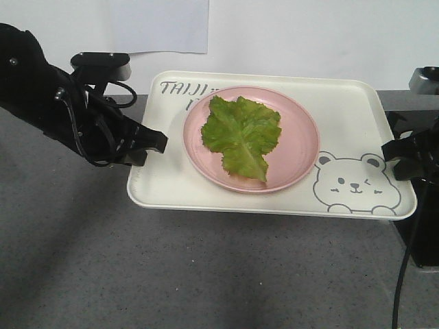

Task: Transfer vegetables to tray and serve
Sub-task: 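Hold the tray level with both grippers above the counter top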

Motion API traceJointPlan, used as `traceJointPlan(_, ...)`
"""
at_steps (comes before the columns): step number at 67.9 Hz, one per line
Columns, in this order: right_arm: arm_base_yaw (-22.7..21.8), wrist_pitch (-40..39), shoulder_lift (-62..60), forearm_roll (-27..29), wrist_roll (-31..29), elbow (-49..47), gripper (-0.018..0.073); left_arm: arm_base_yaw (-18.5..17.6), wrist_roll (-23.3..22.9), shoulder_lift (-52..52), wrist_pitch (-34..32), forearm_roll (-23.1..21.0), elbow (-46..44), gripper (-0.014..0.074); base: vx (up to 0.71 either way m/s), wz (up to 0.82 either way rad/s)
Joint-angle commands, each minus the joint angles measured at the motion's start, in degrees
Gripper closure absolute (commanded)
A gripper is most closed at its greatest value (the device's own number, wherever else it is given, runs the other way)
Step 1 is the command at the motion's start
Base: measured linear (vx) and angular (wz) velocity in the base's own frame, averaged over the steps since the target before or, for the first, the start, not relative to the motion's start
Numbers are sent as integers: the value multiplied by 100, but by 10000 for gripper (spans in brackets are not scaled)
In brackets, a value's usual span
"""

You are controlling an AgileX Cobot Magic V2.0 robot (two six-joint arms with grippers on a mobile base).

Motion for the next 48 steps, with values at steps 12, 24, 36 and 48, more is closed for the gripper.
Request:
traceJointPlan(12,99,31,-220,871,-219,-199,565,-146,136,-263,-615,-800,-170,602,5,-1)
traceJointPlan(24,99,31,-220,871,-219,-199,565,-146,136,-263,-615,-800,-170,602,5,0)
traceJointPlan(36,99,31,-220,871,-219,-199,565,-146,136,-263,-615,-800,-170,602,5,0)
traceJointPlan(48,99,31,-220,871,-219,-199,565,-146,136,-263,-615,-800,-170,602,5,0)
